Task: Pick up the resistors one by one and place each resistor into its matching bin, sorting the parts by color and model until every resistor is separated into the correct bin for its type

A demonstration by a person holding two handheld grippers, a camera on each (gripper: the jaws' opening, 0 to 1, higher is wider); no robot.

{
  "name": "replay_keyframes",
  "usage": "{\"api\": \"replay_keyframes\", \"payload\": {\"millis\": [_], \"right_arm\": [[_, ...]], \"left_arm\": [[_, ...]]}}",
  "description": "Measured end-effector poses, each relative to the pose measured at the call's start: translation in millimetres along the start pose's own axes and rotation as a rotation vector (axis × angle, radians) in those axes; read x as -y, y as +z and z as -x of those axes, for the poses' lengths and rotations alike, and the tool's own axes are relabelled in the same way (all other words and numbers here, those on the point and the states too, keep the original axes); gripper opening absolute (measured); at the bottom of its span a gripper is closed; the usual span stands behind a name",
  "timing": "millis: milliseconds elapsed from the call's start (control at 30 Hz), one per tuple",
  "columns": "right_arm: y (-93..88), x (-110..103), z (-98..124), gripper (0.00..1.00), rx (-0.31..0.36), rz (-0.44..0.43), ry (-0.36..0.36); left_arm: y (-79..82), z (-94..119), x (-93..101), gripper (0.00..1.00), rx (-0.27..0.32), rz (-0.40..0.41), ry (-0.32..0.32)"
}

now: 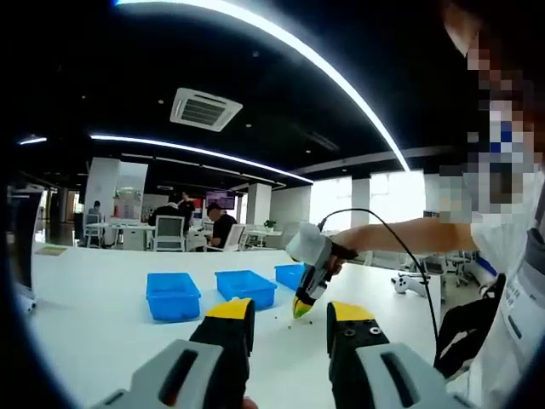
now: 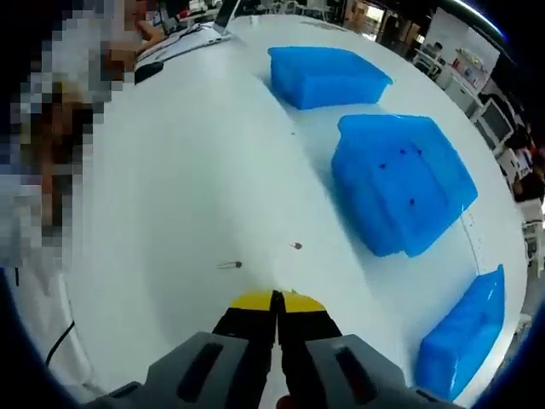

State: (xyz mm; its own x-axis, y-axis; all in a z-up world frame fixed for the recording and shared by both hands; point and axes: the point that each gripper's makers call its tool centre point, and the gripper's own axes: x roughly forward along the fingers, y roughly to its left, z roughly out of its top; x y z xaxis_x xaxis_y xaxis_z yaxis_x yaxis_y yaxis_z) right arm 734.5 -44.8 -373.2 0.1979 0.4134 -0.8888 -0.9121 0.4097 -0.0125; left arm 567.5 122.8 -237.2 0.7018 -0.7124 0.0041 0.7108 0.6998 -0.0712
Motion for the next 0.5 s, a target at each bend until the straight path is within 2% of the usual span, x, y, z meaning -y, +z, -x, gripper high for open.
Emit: {"api": "replay_keyframes", "payload": {"millis": [267,367,500], "right_arm": [[17.4,1.8,37.8,0.03,0.194,-0.068,-0.008],[19.1,-3.4,59.5,0.03,0.318,-0.122,-0.027],[19.1,-9.3,98.2,0.03,0.539,-0.206,-0.049]], "left_arm": [[-1.1,-2.0,2.1,0.36,-0.003,-0.001,-0.005],[0.1,-1.4,1.2,0.36,0.000,0.001,-0.003],[0.8,-1.3,1.0,0.36,0.002,0.002,-0.003]]}}
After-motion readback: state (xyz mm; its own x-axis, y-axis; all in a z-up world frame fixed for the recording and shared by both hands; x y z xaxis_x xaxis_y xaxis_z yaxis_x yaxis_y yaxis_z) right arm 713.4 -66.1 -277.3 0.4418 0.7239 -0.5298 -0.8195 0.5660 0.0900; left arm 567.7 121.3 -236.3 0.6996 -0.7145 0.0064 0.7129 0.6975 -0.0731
